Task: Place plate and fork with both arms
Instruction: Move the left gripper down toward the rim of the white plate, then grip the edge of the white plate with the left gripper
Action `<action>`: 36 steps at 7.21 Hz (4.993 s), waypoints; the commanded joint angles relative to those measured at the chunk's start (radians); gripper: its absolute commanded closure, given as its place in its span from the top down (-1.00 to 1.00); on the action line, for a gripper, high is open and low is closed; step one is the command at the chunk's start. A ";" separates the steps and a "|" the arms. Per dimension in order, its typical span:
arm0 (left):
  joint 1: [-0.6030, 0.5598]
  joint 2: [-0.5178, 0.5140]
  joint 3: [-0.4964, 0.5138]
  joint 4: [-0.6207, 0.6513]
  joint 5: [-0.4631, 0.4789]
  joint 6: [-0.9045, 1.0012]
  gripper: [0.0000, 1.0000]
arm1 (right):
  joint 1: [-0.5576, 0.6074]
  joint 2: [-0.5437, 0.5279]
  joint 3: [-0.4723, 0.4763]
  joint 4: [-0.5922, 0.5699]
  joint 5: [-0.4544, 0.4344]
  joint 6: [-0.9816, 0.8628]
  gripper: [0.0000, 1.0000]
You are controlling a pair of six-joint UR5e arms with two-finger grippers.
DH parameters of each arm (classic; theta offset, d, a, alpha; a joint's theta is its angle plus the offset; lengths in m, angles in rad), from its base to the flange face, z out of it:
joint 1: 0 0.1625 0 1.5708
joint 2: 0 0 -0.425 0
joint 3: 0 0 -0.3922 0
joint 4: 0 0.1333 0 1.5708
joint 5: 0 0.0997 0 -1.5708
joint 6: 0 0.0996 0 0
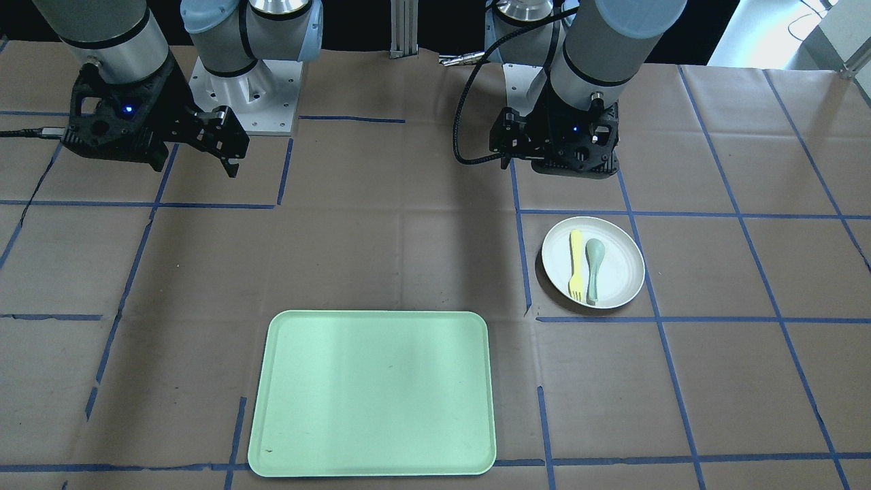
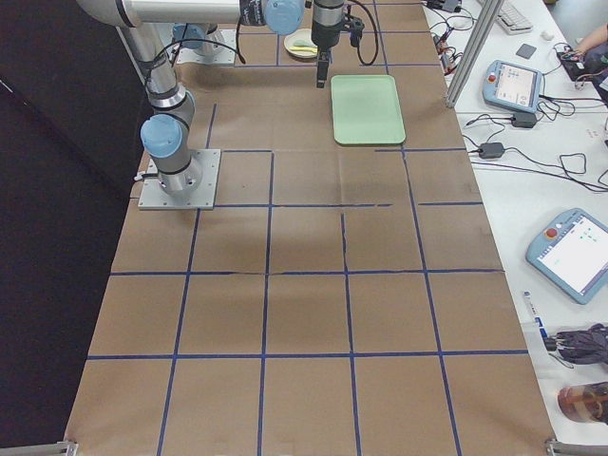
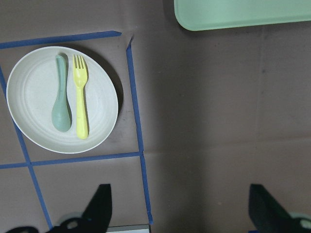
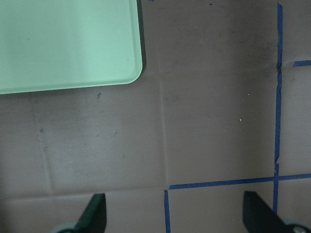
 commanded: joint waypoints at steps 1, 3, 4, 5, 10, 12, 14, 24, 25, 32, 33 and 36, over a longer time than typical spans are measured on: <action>0.000 0.001 -0.014 0.011 0.001 0.009 1.00 | 0.001 -0.008 0.004 -0.031 0.002 0.001 1.00; 0.008 -0.008 -0.029 0.014 0.000 0.025 1.00 | 0.002 -0.003 0.006 -0.035 0.002 -0.001 1.00; 0.010 -0.009 -0.040 0.022 -0.001 0.026 1.00 | 0.002 -0.001 0.006 -0.036 0.002 -0.001 1.00; 0.016 -0.010 -0.058 0.073 0.003 0.067 1.00 | 0.002 -0.001 0.007 -0.035 0.004 -0.001 1.00; 0.131 -0.007 -0.106 0.115 0.004 0.201 1.00 | 0.002 -0.001 0.010 -0.033 0.002 -0.001 1.00; 0.219 -0.015 -0.129 0.150 0.028 0.347 0.99 | 0.002 -0.003 0.012 -0.033 0.002 -0.001 1.00; 0.345 -0.021 -0.214 0.216 0.024 0.446 0.99 | 0.002 0.002 0.012 -0.032 0.002 -0.001 1.00; 0.565 -0.240 -0.428 0.583 0.015 0.838 0.71 | 0.002 -0.001 0.012 -0.030 0.002 -0.001 1.00; 0.574 -0.245 -0.427 0.574 0.016 0.836 0.50 | 0.002 -0.003 0.012 -0.030 0.002 -0.001 1.00; 0.576 -0.274 -0.425 0.582 -0.020 0.798 -0.35 | 0.002 -0.003 0.012 -0.030 0.002 -0.001 1.00; 0.576 -0.274 -0.425 0.582 -0.020 0.799 -0.63 | 0.002 -0.003 0.012 -0.030 0.002 -0.001 1.00; 0.580 -0.266 -0.424 0.577 -0.022 0.799 -0.96 | 0.002 -0.005 0.012 -0.030 0.002 -0.001 1.00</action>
